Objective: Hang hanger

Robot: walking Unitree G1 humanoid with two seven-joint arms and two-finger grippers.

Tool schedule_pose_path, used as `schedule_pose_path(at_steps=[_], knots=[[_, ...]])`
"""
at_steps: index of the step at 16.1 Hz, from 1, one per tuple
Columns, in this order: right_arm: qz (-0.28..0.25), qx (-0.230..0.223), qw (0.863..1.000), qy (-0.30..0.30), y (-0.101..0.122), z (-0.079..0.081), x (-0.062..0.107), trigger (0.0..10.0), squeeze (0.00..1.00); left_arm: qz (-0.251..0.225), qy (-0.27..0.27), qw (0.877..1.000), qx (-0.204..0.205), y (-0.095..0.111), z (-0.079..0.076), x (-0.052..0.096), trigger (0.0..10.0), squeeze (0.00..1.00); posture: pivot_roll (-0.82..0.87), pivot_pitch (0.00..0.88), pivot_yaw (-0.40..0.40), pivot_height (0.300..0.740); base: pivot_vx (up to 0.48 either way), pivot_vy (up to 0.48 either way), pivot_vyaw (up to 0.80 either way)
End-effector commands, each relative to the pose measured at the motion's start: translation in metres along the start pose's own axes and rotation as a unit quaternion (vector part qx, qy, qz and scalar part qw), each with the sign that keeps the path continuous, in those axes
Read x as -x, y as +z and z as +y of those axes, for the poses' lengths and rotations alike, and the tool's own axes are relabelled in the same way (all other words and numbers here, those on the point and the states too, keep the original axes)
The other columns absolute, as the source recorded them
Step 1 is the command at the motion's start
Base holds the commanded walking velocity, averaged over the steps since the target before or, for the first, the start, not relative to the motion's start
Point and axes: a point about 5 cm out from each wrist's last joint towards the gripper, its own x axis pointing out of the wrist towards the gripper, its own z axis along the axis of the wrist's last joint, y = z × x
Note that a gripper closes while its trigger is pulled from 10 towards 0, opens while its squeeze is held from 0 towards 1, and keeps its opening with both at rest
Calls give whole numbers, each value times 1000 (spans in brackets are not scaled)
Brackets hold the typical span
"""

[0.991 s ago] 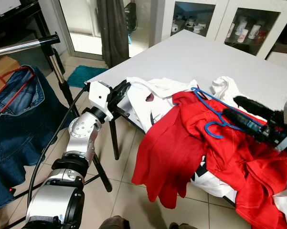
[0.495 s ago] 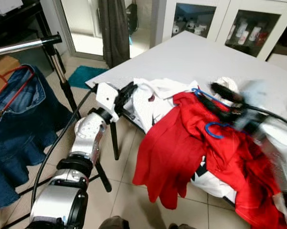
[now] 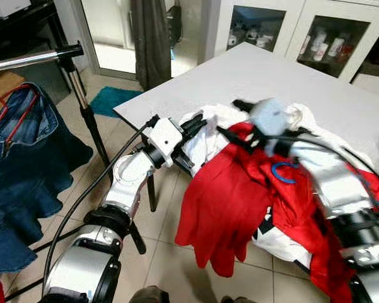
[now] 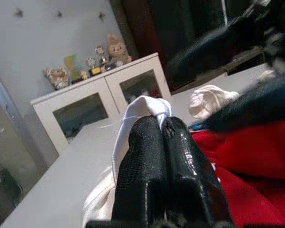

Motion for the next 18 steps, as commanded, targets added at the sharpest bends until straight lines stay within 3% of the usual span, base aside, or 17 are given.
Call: schedule_pose_path(at_steps=[1,4,7,9,12,13,18], knots=[[9,29,999,18,-2,6,-8,10000,0,-10,-22,1000,-19,4,-5,-2,0,0,81,11,-4,740,0,0,0],[35,61,997,14,-16,10,-18,10000,0,-20,-29,999,-25,8,-7,-3,0,0,85,11,-2,740,0,0,0],[57,99,992,-48,-24,0,-27,10000,0,-26,-35,999,-26,9,-10,-2,0,0,87,11,0,740,0,0,0],[43,99,992,-64,-20,-3,-33,10000,0,-27,-36,999,-25,9,-12,-1,0,0,91,9,0,740,0,0,0],[13,78,996,-45,-18,6,-39,10000,0,-31,-36,999,-22,11,-14,-2,0,0,93,8,-3,740,0,0,0],[-3,55,997,-46,-17,8,-40,0,0,-33,-35,999,-22,11,-13,-2,0,0,93,8,-4,740,0,0,0],[-46,-19,995,-83,-18,5,-36,0,0,-36,-31,999,-20,13,-13,-2,0,0,89,10,-3,740,0,0,0]])
